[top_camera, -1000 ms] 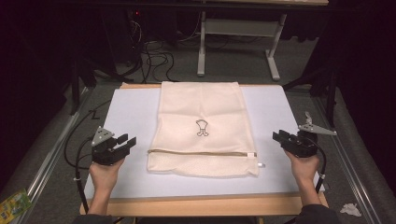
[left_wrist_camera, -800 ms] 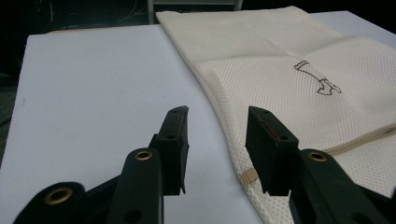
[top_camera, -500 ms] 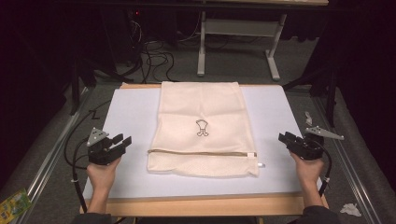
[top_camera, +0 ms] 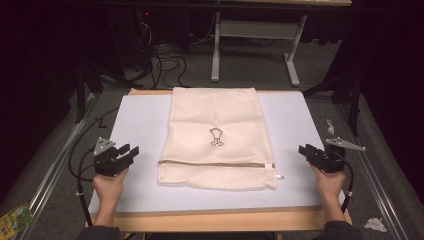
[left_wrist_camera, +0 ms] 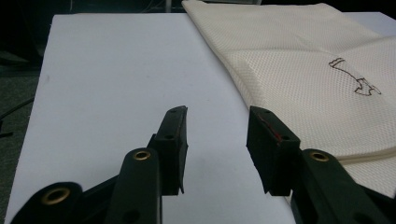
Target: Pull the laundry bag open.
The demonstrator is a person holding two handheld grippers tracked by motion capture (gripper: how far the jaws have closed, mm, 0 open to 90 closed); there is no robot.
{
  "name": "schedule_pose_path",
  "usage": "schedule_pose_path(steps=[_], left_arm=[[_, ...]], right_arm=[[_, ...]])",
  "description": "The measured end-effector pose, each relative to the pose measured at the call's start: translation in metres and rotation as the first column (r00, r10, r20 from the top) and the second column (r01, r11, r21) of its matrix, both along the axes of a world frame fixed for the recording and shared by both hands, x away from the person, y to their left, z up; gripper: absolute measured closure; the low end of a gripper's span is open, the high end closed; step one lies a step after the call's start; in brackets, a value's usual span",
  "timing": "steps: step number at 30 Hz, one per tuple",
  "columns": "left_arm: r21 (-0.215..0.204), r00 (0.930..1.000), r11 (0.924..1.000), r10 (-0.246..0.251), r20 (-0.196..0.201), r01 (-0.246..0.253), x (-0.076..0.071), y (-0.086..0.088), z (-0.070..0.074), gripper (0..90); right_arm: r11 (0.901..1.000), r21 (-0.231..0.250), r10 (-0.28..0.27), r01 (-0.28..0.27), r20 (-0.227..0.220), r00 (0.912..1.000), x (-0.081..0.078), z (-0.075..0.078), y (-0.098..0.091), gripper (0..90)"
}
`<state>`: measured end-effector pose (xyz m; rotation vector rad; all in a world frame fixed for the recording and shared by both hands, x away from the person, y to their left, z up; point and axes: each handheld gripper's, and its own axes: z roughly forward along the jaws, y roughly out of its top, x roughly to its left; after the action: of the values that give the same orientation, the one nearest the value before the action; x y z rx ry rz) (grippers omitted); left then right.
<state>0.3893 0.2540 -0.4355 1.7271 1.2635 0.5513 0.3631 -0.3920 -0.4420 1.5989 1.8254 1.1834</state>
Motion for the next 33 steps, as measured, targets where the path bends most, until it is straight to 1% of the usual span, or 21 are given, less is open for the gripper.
schedule_pose_path(steps=[6,9,11,15,22,24,26,28,33], left_arm=[[0.008,0.9999,0.9999,0.007,-0.012,-0.007,0.005,-0.001,-0.006,58.0],[0.008,0.9998,0.9999,0.010,-0.018,-0.010,0.007,-0.002,-0.010,57.9],[0.018,0.9997,0.9998,0.014,-0.022,-0.013,0.008,-0.003,-0.012,57.8],[0.023,0.9996,0.9997,0.013,-0.025,-0.013,0.011,-0.005,-0.014,57.6],[0.025,0.9992,0.9994,0.026,-0.030,-0.025,0.017,-0.008,-0.019,56.7],[0.031,0.9988,0.9987,0.041,-0.029,-0.040,0.018,-0.010,-0.021,56.1],[0.026,0.9986,0.9990,0.036,-0.038,-0.035,0.020,-0.011,-0.022,56.1],[0.038,0.9987,0.9988,0.032,-0.040,-0.030,0.021,-0.013,-0.024,56.0],[0.051,0.9988,0.9985,0.023,-0.043,-0.020,0.024,-0.018,-0.030,55.7]], right_arm=[[0.9999,-0.012,-0.006,0.005,-0.016,0.9999,0.004,-0.006,0.002,64.1],[0.9998,-0.017,-0.006,0.006,-0.018,0.9998,0.005,-0.008,0.003,64.2],[0.9997,-0.024,-0.006,0.006,-0.019,0.9998,0.006,-0.008,0.004,64.1],[0.9995,-0.030,-0.007,0.006,-0.027,0.9996,0.008,-0.011,0.005,64.2],[0.9992,-0.039,-0.014,0.012,-0.034,0.9993,0.011,-0.014,0.006,64.1],[0.9990,-0.044,-0.013,0.012,-0.034,0.9993,0.012,-0.015,0.007,64.2],[0.9987,-0.049,-0.013,0.011,-0.032,0.9994,0.013,-0.016,0.007,64.1],[0.9987,-0.050,-0.011,0.009,-0.033,0.9994,0.013,-0.017,0.008,64.0],[0.9989,-0.046,-0.014,0.012,-0.039,0.9992,0.013,-0.021,0.010,63.8]])
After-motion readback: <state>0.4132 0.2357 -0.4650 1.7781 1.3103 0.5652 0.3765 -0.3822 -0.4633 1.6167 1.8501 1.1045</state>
